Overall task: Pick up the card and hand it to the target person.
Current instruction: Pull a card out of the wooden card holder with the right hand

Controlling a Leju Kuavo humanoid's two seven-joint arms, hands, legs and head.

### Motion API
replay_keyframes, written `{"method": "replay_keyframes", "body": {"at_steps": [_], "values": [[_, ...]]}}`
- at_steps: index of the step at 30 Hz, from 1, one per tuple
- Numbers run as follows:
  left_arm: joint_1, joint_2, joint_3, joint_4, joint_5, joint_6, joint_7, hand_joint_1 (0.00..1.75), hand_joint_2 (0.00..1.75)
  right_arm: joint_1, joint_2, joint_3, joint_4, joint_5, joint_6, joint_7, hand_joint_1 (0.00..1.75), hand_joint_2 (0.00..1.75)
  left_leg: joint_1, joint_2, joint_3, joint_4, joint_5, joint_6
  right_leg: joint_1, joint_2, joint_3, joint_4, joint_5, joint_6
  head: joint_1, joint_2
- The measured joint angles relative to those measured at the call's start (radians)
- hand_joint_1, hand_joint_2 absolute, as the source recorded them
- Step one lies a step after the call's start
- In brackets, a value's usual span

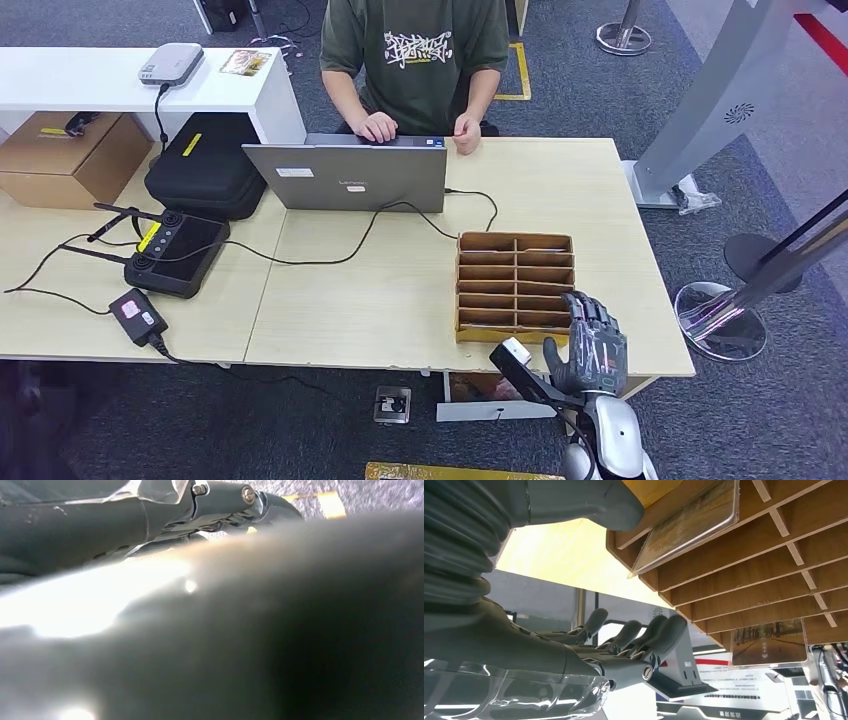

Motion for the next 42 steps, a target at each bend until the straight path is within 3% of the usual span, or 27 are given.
{"method": "replay_keyframes", "body": {"at_steps": [8, 15, 36, 42], "values": [[0.0, -0.007, 0.0, 0.0, 0.001, 0.014, -0.018, 0.0, 0.0, 0.0, 0.0, 0.0, -0.002, -0.002, -0.001, -0.008, 0.83, 1.75, 0.0, 0.0, 0.0, 0.0, 0.0, 0.0, 0.0, 0.0, 0.0, 0.0, 0.0, 0.0, 0.0, 0.0], [0.0, -0.009, 0.0, 0.0, 0.003, 0.014, -0.02, 0.0, 0.0, 0.0, 0.0, 0.0, -0.008, -0.003, 0.0, -0.011, 1.23, 1.75, 0.0, 0.0, 0.0, 0.0, 0.0, 0.0, 0.0, 0.0, 0.0, 0.0, 0.0, 0.0, 0.0, 0.0], [0.0, -0.01, -0.003, 0.0, 0.006, 0.014, -0.026, 0.0, 0.0, 0.008, 0.006, 0.012, -0.021, -0.02, 0.021, -0.045, 1.37, 1.75, 0.0, 0.0, 0.0, 0.0, 0.0, 0.0, 0.0, 0.0, 0.0, 0.0, 0.0, 0.0, 0.0, 0.0], [0.0, -0.011, -0.005, 0.0, 0.012, 0.017, -0.031, 0.0, 0.0, 0.026, 0.01, 0.029, -0.09, -0.035, 0.023, -0.058, 1.63, 1.75, 0.0, 0.0, 0.0, 0.0, 0.0, 0.0, 0.0, 0.0, 0.0, 0.0, 0.0, 0.0, 0.0, 0.0]]}}
